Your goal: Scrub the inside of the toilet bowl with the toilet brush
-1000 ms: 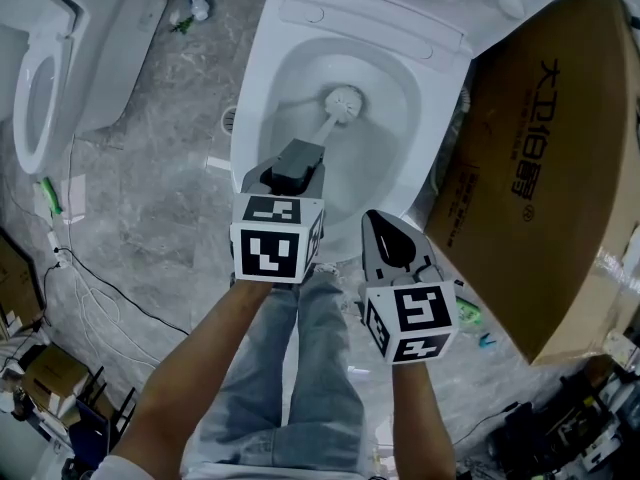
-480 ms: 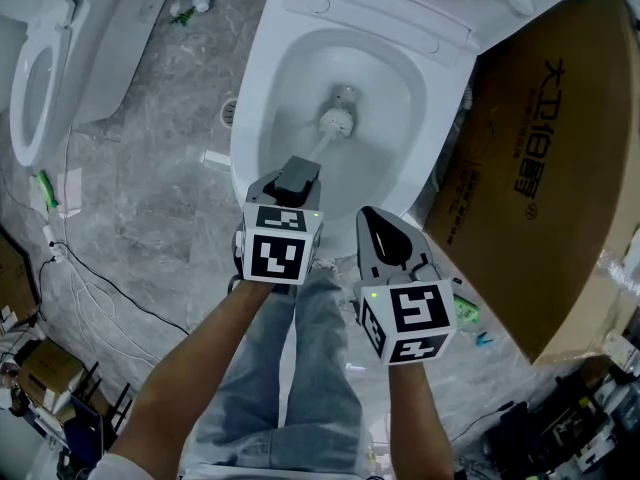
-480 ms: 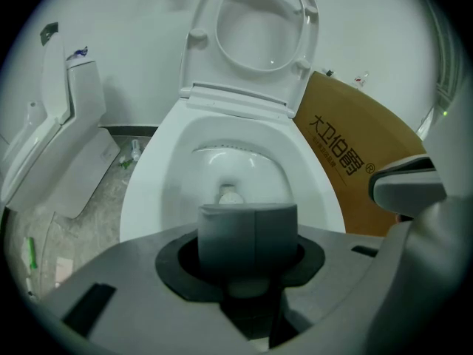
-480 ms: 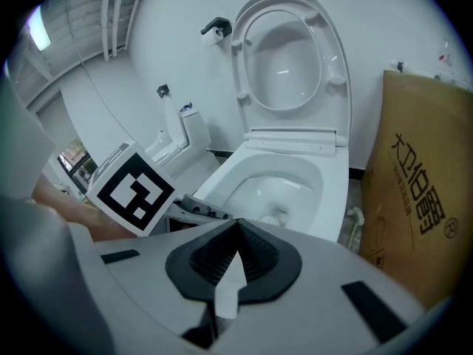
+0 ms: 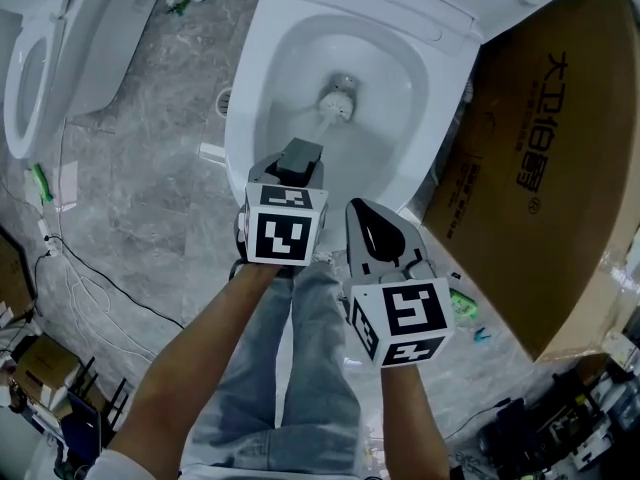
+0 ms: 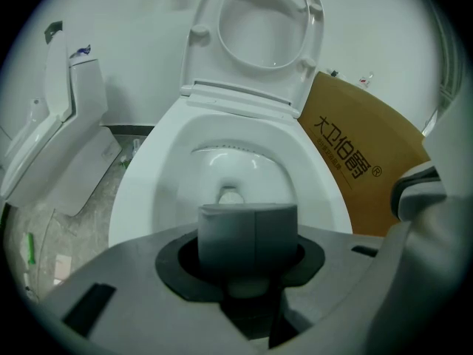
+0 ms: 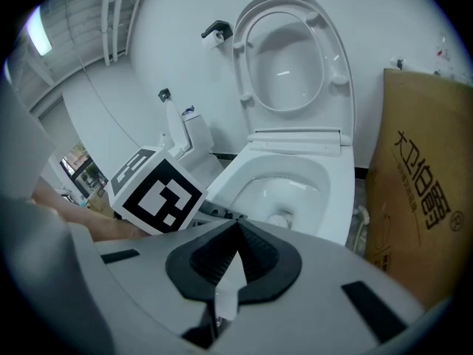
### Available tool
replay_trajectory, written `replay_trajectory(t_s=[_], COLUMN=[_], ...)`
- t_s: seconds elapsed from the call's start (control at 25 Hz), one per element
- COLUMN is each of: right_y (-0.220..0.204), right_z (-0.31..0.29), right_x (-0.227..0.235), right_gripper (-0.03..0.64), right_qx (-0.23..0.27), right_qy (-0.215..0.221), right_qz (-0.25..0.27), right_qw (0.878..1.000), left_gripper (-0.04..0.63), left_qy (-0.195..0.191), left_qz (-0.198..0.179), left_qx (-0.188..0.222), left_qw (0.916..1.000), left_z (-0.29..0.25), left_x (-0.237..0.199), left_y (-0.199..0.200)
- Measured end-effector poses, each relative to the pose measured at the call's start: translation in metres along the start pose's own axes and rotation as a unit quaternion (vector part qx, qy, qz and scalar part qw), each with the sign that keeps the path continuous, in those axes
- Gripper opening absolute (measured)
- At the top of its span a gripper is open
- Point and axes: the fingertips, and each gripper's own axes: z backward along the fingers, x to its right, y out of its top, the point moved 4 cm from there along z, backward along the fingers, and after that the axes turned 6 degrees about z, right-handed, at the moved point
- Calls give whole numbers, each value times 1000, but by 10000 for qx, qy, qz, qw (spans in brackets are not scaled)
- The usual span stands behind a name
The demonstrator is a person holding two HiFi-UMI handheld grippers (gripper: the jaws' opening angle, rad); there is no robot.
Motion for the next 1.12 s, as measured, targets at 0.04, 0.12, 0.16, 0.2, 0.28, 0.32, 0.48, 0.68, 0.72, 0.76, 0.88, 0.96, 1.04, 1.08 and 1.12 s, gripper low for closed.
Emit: replay_trajectory(t_s=[0.04, 0.12, 0.16, 0.2, 0.28, 0.32, 0.48, 0.68, 0.72, 0.76, 0.88, 0.96, 1.04, 1.08, 1.12], right_y=[-1, -1, -1, 0, 2, 3, 6, 14, 15, 17, 25, 33, 41, 46, 50], right_z=[1, 1, 2, 3, 5, 6, 14, 30, 34, 38, 51, 61, 73, 79, 85], right_x=[0, -1, -2, -3, -5, -6, -12, -23, -25, -27, -34, -39, -45, -47, -50], right_gripper=[-2, -2, -2, -2, -2, -2, -2, -2, -2, -2, -2, -2, -2, -2, -2], right_qx=[-6, -22, -26, -24, -16, -16, -26, -3, -3, -5, -7, 13, 53, 76, 97], right_qy=[-5, -13, -14, -15, -11, -5, -4, -21, -25, -30, -53, -72, -95, -110, -126], right_qz=[-1, -7, -7, -3, 8, 9, 31, 54, 51, 52, 69, 79, 100, 116, 131], right_qw=[10000, 10000, 10000, 10000, 10000, 10000, 10000, 10000, 10000, 10000, 10000, 9999, 9999, 9998, 9998], left_gripper=[156, 156, 156, 156, 156, 156, 156, 156, 156, 156, 156, 156, 156, 156, 156], left_qy=[2, 6, 10, 14, 16, 16, 16, 34, 45, 49, 33, 19, -10, -33, -58], left_qz=[-7, -11, -3, 5, 16, 21, 33, 95, 107, 111, 94, 86, 79, 75, 71], left_qx=[-8, -35, -47, -54, -59, -62, -90, -137, -146, -147, -115, -79, -32, -3, 24], left_qw=[10000, 10000, 10000, 10000, 10000, 10000, 10000, 9999, 9998, 9998, 9999, 9999, 10000, 10000, 10000], left_z=[2, 6, 9, 12, 19, 23, 40, 65, 70, 76, 96, 112, 130, 138, 147], left_x=[0, 0, 0, 0, 1, 1, 2, 3, 4, 5, 8, 12, 17, 20, 23], left_y=[-2, -6, -9, -11, -15, -16, -22, -28, -28, -27, -21, -16, -11, -8, -5])
